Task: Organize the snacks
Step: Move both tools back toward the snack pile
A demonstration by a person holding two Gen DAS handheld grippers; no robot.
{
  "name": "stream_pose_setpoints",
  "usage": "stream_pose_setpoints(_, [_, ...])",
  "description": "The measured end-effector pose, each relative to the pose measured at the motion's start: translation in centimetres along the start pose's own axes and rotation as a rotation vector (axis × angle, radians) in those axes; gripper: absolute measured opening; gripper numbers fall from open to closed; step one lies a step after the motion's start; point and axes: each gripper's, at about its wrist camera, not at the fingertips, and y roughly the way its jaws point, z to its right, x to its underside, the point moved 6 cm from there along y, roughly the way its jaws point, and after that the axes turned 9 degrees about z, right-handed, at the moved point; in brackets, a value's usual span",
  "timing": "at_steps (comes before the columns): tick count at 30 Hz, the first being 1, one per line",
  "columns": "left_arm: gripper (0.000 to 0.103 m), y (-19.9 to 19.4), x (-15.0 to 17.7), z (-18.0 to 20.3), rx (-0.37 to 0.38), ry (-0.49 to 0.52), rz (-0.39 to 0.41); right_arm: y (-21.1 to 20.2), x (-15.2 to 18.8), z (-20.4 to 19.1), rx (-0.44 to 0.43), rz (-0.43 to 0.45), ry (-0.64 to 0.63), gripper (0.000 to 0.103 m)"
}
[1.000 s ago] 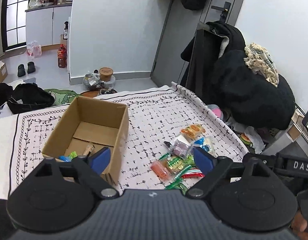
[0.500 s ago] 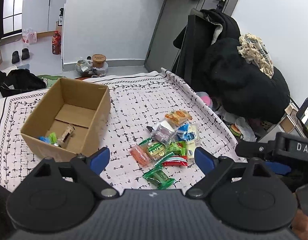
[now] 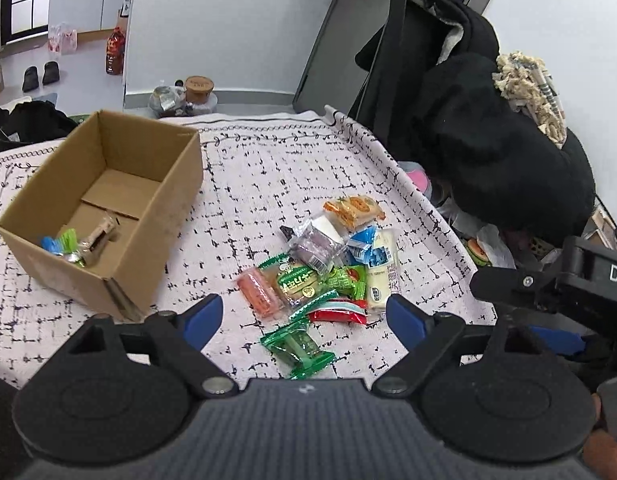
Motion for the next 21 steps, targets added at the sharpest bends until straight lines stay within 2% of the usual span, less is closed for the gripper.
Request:
stream_pose_setpoints(9, [0.084,3.6,1.9,0.2,-0.024,-0.042,-0.087,2.3,-0.5,0.7,0.029,-0.027,0.013,0.101])
stream_pose_setpoints(13, [0.082,5.1,2.8,0.1,-0.043,-0.062,-0.129,3.0,-0.5,0.8,0.015,-0.026,0.01,0.099])
stream_pose_setpoints(15, [0.08,5.9,3.2,0.0,-0.045,-0.076,-0.148,3.6,-0.4,0.7,0.008,-0.038,0.005,0.096])
stream_pose_setpoints(19, [0.068,7.7,4.2,-0.5,-0.059,-0.121,-0.2,4.8,-0.2,0.8,0.005,-0.064,0.015,0.089])
stream_pose_setpoints(21, [0.066,8.5,4.8,-0.6,-0.066,-0.142,-0.223,5.4,-0.2,0.9,0.005,-0.07,0.025,0.087])
